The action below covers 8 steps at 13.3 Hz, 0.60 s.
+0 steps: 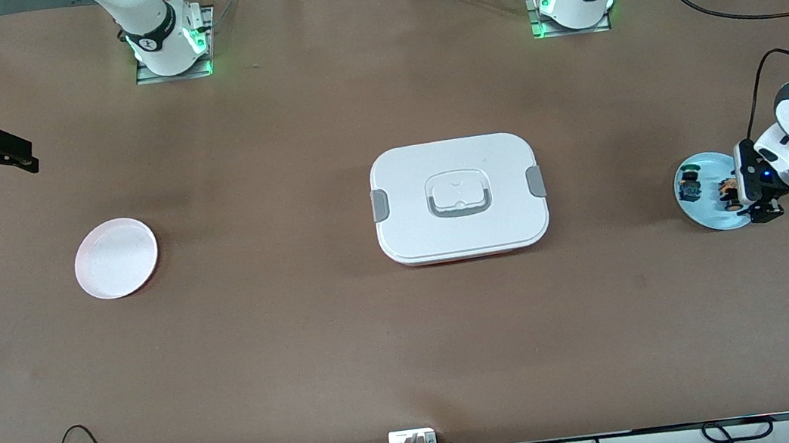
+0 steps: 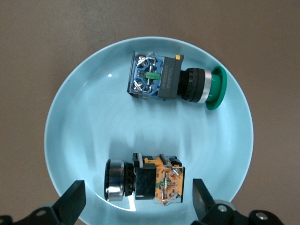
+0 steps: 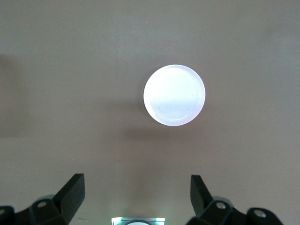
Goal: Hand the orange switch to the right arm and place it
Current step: 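Close the left gripper on the orange switch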
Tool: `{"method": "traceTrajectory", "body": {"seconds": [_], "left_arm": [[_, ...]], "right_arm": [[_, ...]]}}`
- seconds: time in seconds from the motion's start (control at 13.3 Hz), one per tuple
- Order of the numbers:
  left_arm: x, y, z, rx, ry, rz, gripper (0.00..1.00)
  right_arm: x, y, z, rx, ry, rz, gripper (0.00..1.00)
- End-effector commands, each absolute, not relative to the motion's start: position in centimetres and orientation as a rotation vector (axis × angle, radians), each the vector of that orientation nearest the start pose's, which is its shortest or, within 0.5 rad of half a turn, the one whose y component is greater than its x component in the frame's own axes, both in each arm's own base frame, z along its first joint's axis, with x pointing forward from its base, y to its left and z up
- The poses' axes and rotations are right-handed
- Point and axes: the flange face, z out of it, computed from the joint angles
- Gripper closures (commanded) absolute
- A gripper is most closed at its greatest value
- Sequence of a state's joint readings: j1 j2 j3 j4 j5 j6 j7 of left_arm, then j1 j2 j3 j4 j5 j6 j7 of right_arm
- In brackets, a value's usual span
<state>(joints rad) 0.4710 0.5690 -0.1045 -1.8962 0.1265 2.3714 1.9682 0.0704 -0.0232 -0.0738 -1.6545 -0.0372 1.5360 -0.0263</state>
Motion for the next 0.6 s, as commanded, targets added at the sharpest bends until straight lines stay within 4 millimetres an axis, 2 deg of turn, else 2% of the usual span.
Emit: {"method": "traceTrajectory", "body": {"seconds": [0.0, 0.22, 0.45, 0.53], "left_arm": [[58.02, 22.9, 19.11, -2.101, 2.415, 0.085, 0.0], [58.02, 22.98, 18.75, -2.102, 2.413, 0.082, 0.01], [58.16, 22.71, 18.39, -2.072, 2.436, 0.072, 0.08], [58.12, 22.79, 18.31, -2.062, 2.446, 0.068, 0.14]], "right_arm": [[53.64, -0.52, 60.26, -3.168, -0.059, 0.135, 0.0], [53.6, -0.53, 60.35, -3.168, -0.059, 0.132, 0.0], [53.64, -0.52, 60.26, -3.168, -0.059, 0.135, 0.0], [53.64, -0.52, 60.26, -3.168, -0.059, 0.135, 0.0]]}}
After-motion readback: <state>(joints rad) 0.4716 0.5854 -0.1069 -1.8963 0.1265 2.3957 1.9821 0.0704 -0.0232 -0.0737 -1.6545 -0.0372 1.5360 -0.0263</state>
